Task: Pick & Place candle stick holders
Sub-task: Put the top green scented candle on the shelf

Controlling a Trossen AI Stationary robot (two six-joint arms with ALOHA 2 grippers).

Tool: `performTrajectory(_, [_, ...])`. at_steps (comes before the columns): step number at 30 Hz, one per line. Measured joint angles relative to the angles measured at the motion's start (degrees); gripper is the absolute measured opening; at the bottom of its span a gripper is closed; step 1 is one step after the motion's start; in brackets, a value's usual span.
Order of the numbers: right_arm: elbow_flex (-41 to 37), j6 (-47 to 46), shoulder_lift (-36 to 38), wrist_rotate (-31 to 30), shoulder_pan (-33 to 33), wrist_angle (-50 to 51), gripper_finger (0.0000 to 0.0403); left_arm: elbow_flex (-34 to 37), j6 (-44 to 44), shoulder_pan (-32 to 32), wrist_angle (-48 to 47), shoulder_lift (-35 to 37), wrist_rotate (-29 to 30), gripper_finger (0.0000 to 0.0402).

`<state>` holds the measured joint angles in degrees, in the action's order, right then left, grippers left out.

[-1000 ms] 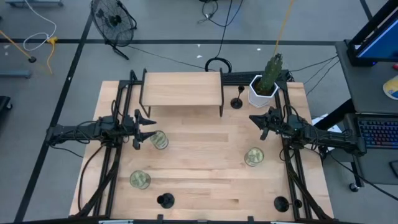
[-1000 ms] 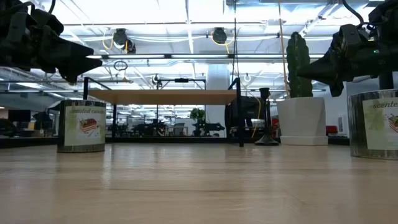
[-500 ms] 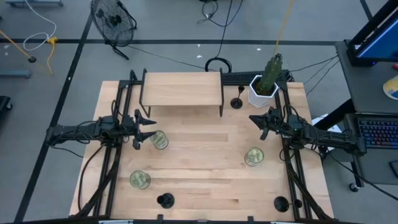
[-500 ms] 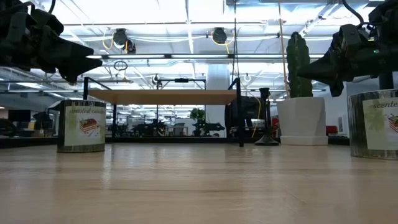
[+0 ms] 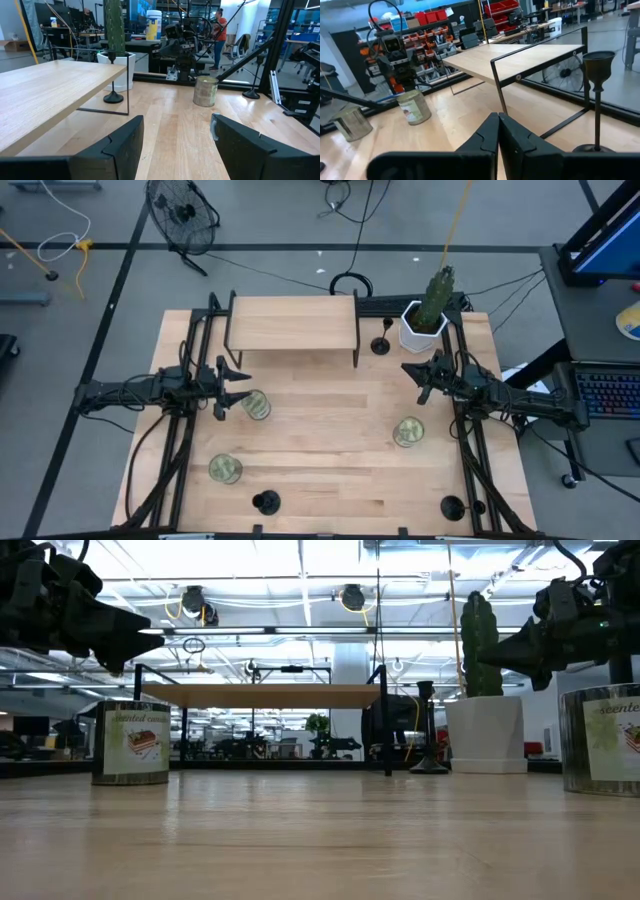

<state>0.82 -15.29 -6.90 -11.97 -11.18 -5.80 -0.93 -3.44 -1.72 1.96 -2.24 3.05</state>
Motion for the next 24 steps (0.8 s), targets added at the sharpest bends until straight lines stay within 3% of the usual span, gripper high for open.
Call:
performTrajectory(20, [0.0, -1.1, 0.0, 0.0, 0.0, 0.0, 0.0004, 0.0, 4.9, -0.1, 5.6, 0.0, 6.7, 0.0239])
performTrajectory(24, [0.0, -0.1, 0.0, 0.0, 0.0, 0.0, 0.0004, 0.0, 6.8, 0.0, 8.0, 0.0, 5.8, 0.0239])
